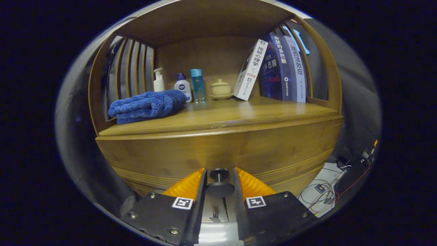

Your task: Pull open the drawer, take out the items inside it, and place them on the countertop above the cabinet.

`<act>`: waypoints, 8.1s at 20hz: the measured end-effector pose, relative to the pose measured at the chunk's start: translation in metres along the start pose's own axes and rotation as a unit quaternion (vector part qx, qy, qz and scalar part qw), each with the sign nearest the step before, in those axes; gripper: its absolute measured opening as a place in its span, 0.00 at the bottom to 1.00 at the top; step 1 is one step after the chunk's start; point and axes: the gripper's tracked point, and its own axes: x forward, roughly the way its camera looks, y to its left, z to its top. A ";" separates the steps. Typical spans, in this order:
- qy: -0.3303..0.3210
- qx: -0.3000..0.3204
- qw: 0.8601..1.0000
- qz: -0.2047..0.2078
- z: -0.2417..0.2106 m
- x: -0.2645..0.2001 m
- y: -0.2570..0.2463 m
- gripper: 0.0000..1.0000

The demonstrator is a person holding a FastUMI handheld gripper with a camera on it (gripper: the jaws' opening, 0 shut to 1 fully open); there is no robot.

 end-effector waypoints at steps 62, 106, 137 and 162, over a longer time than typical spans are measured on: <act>0.121 -0.026 0.986 -0.115 0.044 -0.101 0.010 0.19; 0.200 -0.017 0.969 -0.143 0.006 -0.049 -0.020 0.12; 0.093 -0.068 0.987 -0.109 0.151 0.038 0.000 0.12; 0.045 -0.029 0.997 -0.054 0.184 0.043 0.011 0.44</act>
